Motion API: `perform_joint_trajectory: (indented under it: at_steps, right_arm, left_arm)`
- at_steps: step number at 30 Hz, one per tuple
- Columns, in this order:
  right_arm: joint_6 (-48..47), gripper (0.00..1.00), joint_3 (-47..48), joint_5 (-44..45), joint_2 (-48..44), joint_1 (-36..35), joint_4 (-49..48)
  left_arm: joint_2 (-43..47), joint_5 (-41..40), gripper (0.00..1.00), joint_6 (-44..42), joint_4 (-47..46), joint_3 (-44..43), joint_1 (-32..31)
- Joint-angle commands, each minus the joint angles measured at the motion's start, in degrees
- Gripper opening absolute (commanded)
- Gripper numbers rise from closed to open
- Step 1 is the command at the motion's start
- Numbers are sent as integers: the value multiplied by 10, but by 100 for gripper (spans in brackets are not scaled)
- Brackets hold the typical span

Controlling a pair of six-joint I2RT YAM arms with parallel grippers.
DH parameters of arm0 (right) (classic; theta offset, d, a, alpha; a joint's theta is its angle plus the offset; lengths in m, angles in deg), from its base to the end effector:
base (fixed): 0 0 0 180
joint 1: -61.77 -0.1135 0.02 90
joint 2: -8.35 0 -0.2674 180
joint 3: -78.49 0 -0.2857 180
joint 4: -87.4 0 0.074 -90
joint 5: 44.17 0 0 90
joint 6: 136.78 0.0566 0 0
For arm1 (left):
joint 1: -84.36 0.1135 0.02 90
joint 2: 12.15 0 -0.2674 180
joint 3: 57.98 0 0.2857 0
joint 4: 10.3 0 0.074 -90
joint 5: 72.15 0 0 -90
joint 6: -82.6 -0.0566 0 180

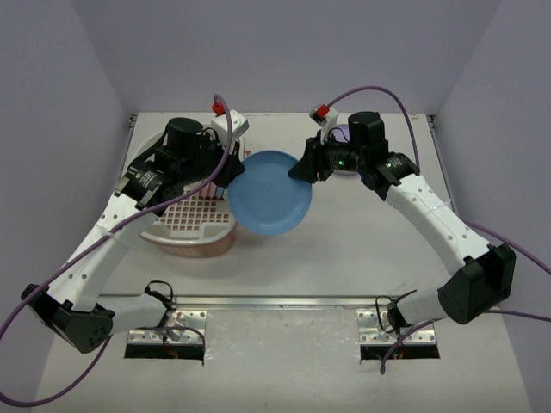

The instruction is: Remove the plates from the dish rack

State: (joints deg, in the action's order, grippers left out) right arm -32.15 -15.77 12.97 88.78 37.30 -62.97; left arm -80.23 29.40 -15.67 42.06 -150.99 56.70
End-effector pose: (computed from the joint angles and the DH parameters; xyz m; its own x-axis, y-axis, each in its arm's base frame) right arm 0.3248 0.1815 0.3536 -0.5642 -0.0237 -0.8253 -0.6774 0.5847 0.4464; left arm 0.2553 -0.1466 0.4224 -0.3157 0.3246 -0.8916 0.6645 0.7464 0.0364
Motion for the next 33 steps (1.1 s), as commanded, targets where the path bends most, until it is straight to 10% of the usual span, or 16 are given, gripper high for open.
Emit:
perform_joint_trajectory:
  at_steps: [1,3,5,11,22,33]
  right_arm:
    - [-58,22,32,69,6,-10,17]
    - [-63,1,32,81,4,-9,22]
    - [-53,0,28,80,3,-1,24]
    - [5,0,28,44,28,84,26]
    - [100,0,176,97,230,305,31]
    - [145,0,326,81,407,343,28]
  left_arm:
    - [-1,37,0,18,-29,-4,5]
    - [-6,26,0,19,-26,-3,5]
    - [-9,4,5,18,-25,0,6]
    - [-4,-114,97,59,-51,9,30]
    - [-21,-158,100,117,-56,-19,117]
    - [-1,-177,100,119,-62,31,118]
